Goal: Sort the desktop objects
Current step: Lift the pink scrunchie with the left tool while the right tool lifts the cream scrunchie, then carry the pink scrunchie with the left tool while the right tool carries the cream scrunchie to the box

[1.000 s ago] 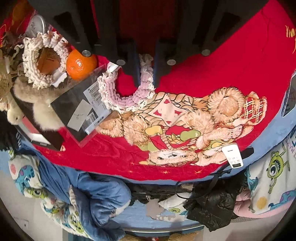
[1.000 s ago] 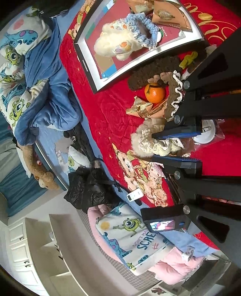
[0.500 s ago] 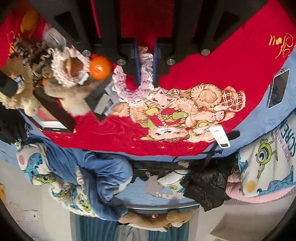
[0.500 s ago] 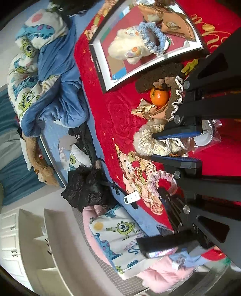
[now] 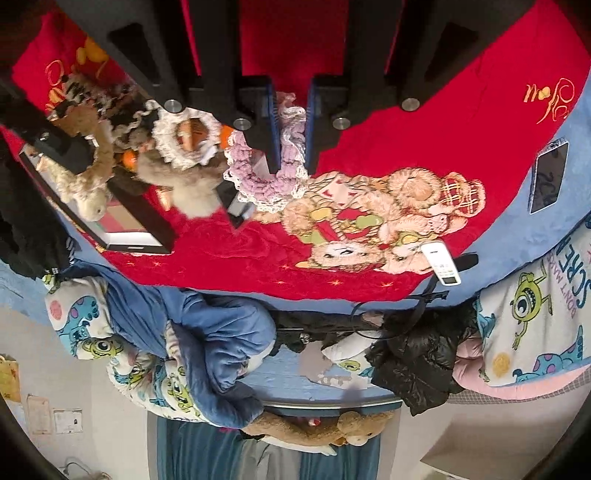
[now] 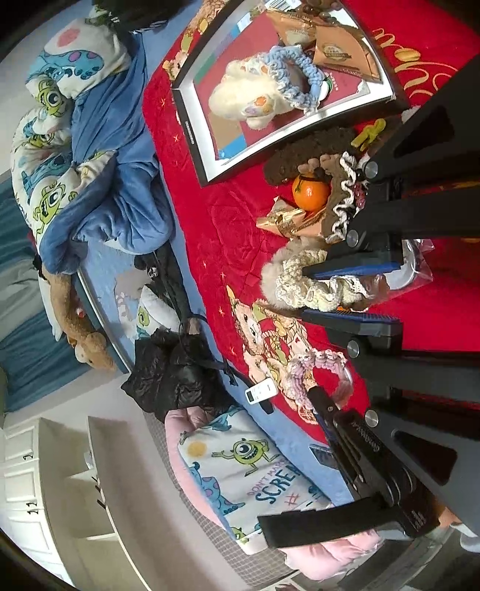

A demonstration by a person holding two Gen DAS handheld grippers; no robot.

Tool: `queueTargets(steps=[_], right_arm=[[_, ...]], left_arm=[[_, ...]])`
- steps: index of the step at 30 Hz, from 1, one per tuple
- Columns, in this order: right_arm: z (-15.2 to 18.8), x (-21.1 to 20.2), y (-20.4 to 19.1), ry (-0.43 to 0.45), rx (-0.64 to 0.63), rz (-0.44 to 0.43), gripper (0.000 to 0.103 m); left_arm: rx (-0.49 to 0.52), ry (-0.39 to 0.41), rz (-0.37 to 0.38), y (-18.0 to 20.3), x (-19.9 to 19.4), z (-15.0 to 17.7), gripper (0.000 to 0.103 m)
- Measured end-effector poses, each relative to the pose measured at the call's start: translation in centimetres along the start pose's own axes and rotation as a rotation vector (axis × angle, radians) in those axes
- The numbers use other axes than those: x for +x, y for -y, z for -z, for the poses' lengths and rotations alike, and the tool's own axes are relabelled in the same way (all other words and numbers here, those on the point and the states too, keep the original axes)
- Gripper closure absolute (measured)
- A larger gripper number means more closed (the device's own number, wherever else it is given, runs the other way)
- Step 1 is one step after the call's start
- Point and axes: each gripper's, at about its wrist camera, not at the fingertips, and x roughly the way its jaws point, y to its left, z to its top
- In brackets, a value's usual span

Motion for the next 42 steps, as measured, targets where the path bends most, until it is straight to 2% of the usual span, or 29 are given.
queueTargets(steps=[6, 12, 19, 27, 33, 36, 39, 42], right_arm=[[-0.3, -0.8, 0.9, 0.012, 0.01, 0.018, 0.086], [-1.0, -2.7, 2.9, 0.037, 0.018, 0.059, 0.086], [-1.7, -6.8, 6.5, 0.064, 0.029, 0.094, 0.086], [-1.7, -12.9, 11.9, 0.112, 0.04, 0.201, 0.086], [-1.2, -15.8, 14.0, 0.127, 0.06, 0.249, 0.086], [-0.8, -16.3, 14.4, 0.126, 0.051, 0.262, 0.086], [-0.3, -16.3, 15.0, 0.138, 0.068, 0.215, 0.086], [-0.3, -15.8, 15.3, 0.157, 0.069, 0.203, 0.085]], left_arm=[[-0.027, 0.012, 0.079, 2.6, -0.7, -0.8, 0.09], [-0.019, 0.032, 0.166, 7.9, -1.5, -1.3, 0.09], [0.006, 0.026, 0.25, 13.9, -2.4, -0.9, 0.09], [0.057, 0.031, 0.342, 19.5, -4.0, 0.0, 0.09], [0.047, 0.046, 0.369, 22.8, -4.6, 0.2, 0.09], [0.06, 0.048, 0.355, 23.8, -4.4, 0.5, 0.09], [0.115, 0.062, 0.309, 25.1, -4.4, 1.1, 0.09], [0.135, 0.057, 0.304, 25.7, -4.1, 1.6, 0.09]])
